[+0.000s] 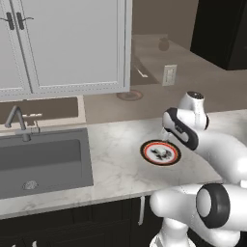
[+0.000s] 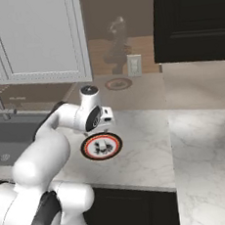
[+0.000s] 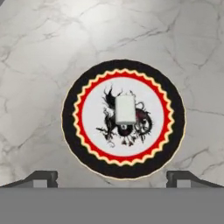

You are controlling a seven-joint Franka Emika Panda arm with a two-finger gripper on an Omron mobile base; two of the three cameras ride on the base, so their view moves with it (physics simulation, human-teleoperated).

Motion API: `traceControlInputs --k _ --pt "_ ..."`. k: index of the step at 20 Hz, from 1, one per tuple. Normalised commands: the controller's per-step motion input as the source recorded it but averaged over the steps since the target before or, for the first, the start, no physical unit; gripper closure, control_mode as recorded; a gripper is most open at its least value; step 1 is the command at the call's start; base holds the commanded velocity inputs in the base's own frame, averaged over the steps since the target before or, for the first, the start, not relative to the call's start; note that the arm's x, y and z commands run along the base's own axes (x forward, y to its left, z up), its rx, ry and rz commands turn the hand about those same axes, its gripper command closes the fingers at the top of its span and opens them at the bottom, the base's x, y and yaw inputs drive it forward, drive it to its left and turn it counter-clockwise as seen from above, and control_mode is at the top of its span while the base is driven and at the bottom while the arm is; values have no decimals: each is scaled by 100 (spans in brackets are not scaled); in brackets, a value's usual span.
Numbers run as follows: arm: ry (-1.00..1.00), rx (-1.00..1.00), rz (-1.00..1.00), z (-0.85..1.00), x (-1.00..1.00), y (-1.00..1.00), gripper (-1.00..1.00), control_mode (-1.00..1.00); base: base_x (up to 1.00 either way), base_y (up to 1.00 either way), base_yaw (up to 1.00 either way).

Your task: Pick up the marshmallow and place it in the cup of hot chocolate on the dining counter.

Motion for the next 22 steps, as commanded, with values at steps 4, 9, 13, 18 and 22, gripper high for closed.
traceControlInputs --k 4,9,13,18,22 --pt "18 -9 0 -50 56 11 -100 -100 0 0 0" --pt "15 -8 0 -46 42 10 -100 -100 0 0 0" --pt "14 -2 0 -42 34 0 -100 -100 0 0 0" --pt "7 0 0 -35 16 0 -100 -100 0 0 0" --pt "1 0 0 -39 4 0 -100 -100 0 0 0"
